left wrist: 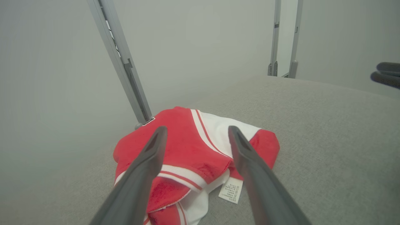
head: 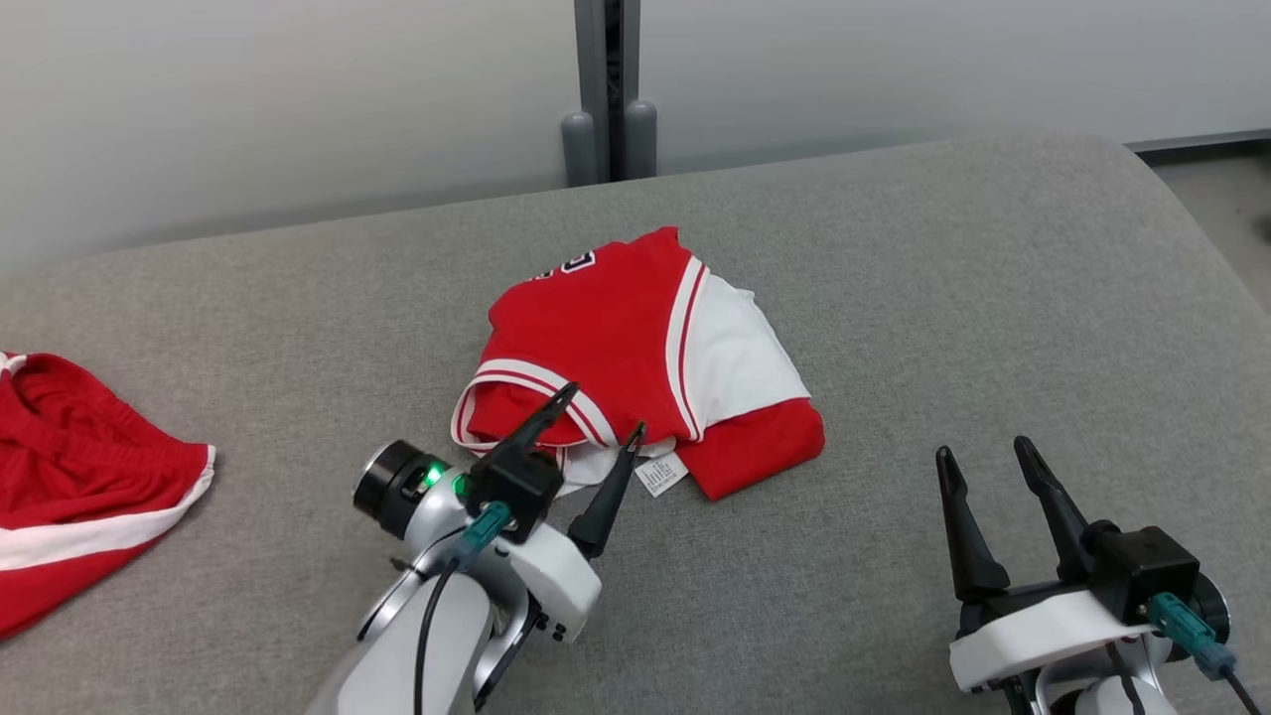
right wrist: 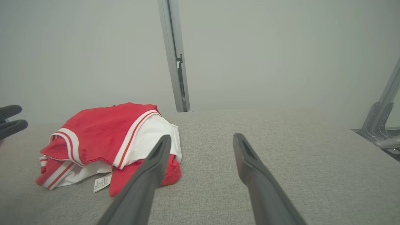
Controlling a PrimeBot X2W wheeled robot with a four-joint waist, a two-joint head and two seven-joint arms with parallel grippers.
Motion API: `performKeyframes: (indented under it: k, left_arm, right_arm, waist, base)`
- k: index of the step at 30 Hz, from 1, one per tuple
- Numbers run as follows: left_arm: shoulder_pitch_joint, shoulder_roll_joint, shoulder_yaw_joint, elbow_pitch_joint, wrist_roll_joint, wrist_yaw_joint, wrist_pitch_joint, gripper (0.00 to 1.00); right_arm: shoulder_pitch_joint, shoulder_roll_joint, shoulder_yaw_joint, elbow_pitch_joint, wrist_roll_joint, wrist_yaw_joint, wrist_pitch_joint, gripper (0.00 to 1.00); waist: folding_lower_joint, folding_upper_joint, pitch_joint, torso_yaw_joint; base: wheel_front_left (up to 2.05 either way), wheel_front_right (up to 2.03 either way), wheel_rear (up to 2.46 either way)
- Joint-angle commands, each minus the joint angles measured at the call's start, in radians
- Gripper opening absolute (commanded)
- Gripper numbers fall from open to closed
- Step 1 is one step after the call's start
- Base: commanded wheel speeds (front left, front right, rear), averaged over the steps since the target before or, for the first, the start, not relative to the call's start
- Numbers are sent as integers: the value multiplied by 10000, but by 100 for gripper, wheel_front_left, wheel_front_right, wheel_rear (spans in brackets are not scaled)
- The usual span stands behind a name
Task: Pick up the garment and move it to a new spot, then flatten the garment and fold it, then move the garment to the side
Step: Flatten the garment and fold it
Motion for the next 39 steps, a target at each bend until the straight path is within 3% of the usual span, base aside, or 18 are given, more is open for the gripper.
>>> performKeyframes:
  k: [1,12,20,21,22,23,24,25,26,33,39]
  left_arm:
    - [-244,48,-56,110,62,-59,15,100]
    - [-2589,47,-2090,2636,679,-351,811,100]
    - [-3165,44,-2793,3782,827,-146,1129,100]
    - [-3214,47,-2840,3903,850,-70,1096,97]
    - [-3290,48,-2879,4029,911,31,1046,76]
    - [-3350,50,-2921,4175,942,119,994,48]
    - [-3377,48,-2958,4325,942,152,949,31]
    - [-3416,42,-2986,4452,908,197,874,7]
    - [-3444,44,-2990,4562,842,218,822,0]
    - [-3520,41,-2809,4575,76,402,178,0]
    - [-3723,42,-2250,3059,-1542,126,-100,0]
  right_arm:
    - [-120,-42,-26,-64,62,3,-54,100]
    - [-613,-13,-27,-121,180,3,-54,100]
    - [-711,46,-44,-93,273,3,-54,100]
    - [-729,48,-46,-94,280,3,-54,100]
    - [-736,53,-40,-93,280,3,-54,100]
    - [-742,62,-26,-94,299,3,-54,100]
    - [-755,67,-10,-87,320,3,-54,100]
    - [-769,69,5,-84,359,3,-54,100]
    - [-779,70,20,-85,383,3,-54,100]
    - [-730,73,33,-55,307,3,-54,100]
    - [-566,71,77,14,248,3,-54,100]
  waist:
    - [0,-1,227,-189]
    - [0,-1,966,-747]
    - [0,-1,1064,-980]
    - [0,-1,1066,-997]
    - [0,-1,1063,-1011]
    - [0,-1,1058,-1026]
    - [0,-1,1049,-1041]
    - [0,-1,1040,-1054]
    - [0,-1,1027,-1065]
    - [0,-1,872,-1087]
    - [0,-1,567,-1030]
  base:
    - [0,0,0]
    - [0,0,0]
    - [0,0,0]
    - [0,0,0]
    - [0,0,0]
    - [0,0,0]
    - [0,0,0]
    - [0,0,0]
    - [0,0,0]
    - [0,0,0]
    - [0,0,0]
